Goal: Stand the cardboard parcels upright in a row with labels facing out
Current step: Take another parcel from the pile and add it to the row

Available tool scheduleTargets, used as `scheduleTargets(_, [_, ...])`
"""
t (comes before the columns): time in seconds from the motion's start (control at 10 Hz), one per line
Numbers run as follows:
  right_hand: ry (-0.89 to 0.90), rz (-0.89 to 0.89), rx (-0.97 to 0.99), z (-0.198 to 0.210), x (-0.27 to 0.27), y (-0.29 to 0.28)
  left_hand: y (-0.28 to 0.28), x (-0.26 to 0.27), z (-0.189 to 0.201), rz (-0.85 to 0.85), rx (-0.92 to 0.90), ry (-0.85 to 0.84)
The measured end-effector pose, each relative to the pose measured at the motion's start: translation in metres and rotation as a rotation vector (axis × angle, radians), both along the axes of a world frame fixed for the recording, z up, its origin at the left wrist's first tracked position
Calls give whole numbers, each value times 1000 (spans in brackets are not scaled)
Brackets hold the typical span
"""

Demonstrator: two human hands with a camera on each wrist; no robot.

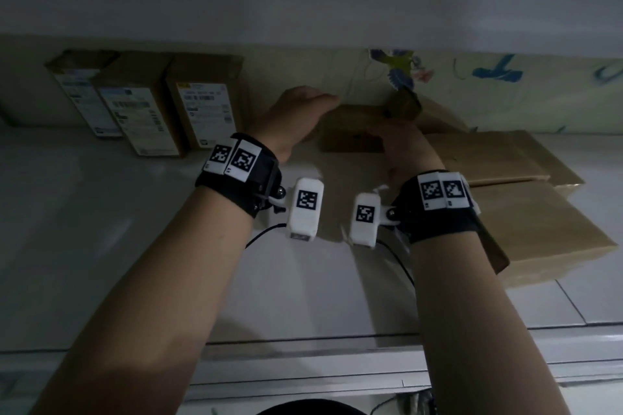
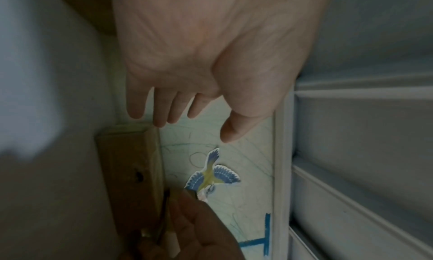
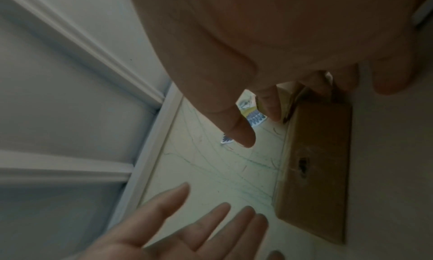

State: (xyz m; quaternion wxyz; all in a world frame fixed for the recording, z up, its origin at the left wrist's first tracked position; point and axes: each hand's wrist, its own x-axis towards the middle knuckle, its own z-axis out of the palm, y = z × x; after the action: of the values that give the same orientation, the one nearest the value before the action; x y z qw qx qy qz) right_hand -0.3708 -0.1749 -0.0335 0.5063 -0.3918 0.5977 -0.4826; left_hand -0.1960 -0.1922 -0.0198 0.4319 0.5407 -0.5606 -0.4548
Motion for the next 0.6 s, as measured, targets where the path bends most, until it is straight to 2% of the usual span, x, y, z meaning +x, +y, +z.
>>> scheduleTargets(0.1, [-62, -15, 36, -1, -4, -7, -10, -11, -5, 47, 73, 40])
scheduleTargets(0.2, [363, 98, 61, -2, -16, -6, -14, -19, -5, 65, 107, 75])
scheduleTargets(0.3, [365, 168, 78, -10, -24, -8, -15, -17, -6, 114, 124, 69])
scheduleTargets(0.4, [278, 122, 95, 4, -17, 11, -10, -5, -5, 179, 119, 81])
scheduleTargets(0.6, [45, 141, 34, 5, -8, 39, 18, 28, 17, 241, -4, -4])
